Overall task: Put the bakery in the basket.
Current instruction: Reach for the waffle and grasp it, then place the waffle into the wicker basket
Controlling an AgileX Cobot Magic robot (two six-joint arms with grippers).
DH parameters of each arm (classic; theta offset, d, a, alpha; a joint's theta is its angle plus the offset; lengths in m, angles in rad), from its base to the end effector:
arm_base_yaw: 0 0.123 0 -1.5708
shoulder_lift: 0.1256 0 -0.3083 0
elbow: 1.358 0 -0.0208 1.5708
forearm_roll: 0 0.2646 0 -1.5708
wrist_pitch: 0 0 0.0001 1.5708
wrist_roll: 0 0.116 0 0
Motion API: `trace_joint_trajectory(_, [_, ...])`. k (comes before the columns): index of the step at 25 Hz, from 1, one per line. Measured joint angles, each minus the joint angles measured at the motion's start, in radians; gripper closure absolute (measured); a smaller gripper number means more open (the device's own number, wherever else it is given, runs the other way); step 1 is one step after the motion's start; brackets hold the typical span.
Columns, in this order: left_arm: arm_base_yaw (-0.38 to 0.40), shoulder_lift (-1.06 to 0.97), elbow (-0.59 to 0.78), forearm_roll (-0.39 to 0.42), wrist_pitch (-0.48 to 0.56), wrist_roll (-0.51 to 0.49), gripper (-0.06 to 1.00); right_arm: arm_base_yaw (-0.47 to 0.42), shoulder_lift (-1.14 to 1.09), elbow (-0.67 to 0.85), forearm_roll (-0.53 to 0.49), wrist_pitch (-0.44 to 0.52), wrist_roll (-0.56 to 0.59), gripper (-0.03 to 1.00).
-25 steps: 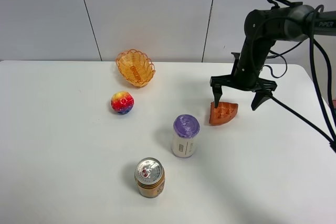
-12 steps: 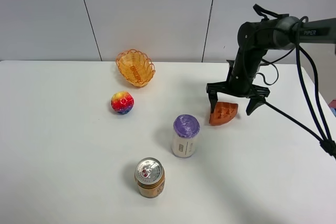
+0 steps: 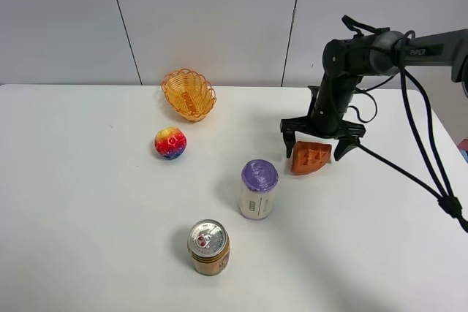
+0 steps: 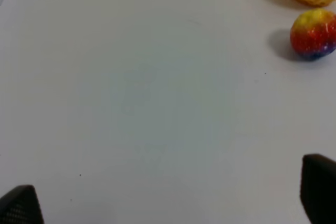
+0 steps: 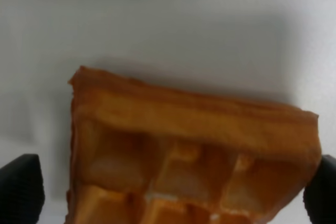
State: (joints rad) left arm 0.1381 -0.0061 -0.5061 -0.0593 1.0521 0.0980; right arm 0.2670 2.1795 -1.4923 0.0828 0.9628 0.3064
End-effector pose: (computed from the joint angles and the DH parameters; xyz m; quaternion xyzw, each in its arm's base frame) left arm 0.0056 -0.0053 0.2755 -0.0158 0.8472 0.0330 0.5299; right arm 0.4201 0.1231 0.1039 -0.0432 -0.9985 -0.0338 0.0058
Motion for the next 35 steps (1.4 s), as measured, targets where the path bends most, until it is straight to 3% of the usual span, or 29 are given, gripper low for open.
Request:
trace_joint_trajectory(9, [0.0, 0.0, 0.0, 0.0, 0.0, 0.0, -0.05, 0.0, 0.023, 0.001, 0.0, -0.004, -0.007, -0.02])
trace_joint_trajectory(11, [0.0, 0.0, 0.0, 0.0, 0.0, 0.0, -0.05, 0.0, 0.023, 0.001, -0.001, -0.004, -0.01, 0.03])
trace_joint_trajectory(15, [0.0, 0.0, 0.0, 0.0, 0.0, 0.0, -0.05, 0.0, 0.024, 0.001, -0.027, -0.004, -0.01, 0.25])
trace_joint_trajectory(21, [0.0, 0.0, 0.0, 0.0, 0.0, 0.0, -0.05, 0.0, 0.024, 0.001, -0.034, -0.004, -0.026, 0.25])
trace_joint_trajectory(26, [0.0, 0.0, 0.0, 0.0, 0.0, 0.0, -0.05, 0.0, 0.024, 0.001, -0.035, -0.01, -0.174, 0.25])
trace_joint_trajectory(35, [0.0, 0.0, 0.0, 0.0, 0.0, 0.0, -0.05, 0.0, -0.07, 0.001, 0.013, -0.001, -0.66, 0.25])
